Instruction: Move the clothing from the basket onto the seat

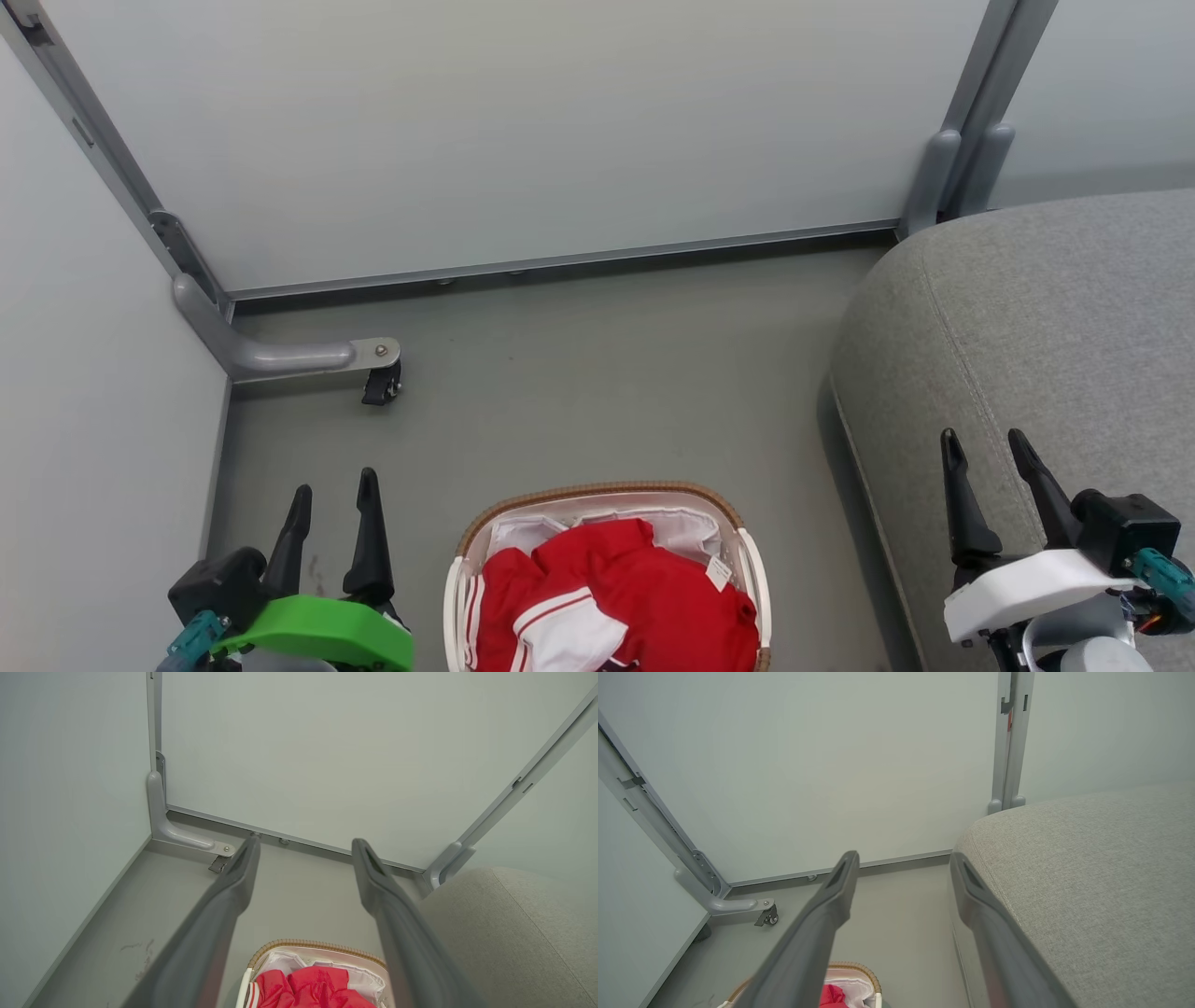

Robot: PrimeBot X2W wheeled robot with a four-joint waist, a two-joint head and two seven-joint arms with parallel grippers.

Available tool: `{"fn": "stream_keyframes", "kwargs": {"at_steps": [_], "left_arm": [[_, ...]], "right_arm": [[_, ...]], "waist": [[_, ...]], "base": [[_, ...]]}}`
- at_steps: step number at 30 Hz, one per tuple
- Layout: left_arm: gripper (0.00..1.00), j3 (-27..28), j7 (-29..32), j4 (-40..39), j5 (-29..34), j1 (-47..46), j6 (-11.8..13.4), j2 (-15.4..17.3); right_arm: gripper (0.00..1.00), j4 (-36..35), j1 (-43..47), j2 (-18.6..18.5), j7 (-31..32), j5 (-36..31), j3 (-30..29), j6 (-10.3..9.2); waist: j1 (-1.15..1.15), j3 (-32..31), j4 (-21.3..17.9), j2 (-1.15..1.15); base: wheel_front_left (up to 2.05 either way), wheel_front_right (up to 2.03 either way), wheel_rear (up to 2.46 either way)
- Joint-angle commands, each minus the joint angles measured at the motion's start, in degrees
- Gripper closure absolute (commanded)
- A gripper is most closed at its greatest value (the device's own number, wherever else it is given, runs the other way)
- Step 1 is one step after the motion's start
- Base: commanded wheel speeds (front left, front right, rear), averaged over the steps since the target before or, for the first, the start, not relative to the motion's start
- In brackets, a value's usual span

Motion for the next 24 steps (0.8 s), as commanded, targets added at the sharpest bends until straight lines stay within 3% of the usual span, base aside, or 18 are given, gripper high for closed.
{"fn": "stream_keyframes", "kwargs": {"at_steps": [1,24], "left_arm": [[0.00,-0.06,-0.47,-0.05,1.51,0.46,-0.05,0.42],[0.00,-1.38,-3.01,2.61,9.07,0.77,0.04,0.49]], "right_arm": [[0.00,-0.18,0.43,-0.36,-0.57,-1.67,-0.10,0.02],[0.00,0.16,1.21,-0.49,-3.10,-12.28,-0.17,0.02]], "waist": [[0.00,0.02,0.02,0.00],[0.00,0.02,0.38,0.00]], "base": [[0.00,0.00,0.00],[0.00,0.00,0.00]]}}
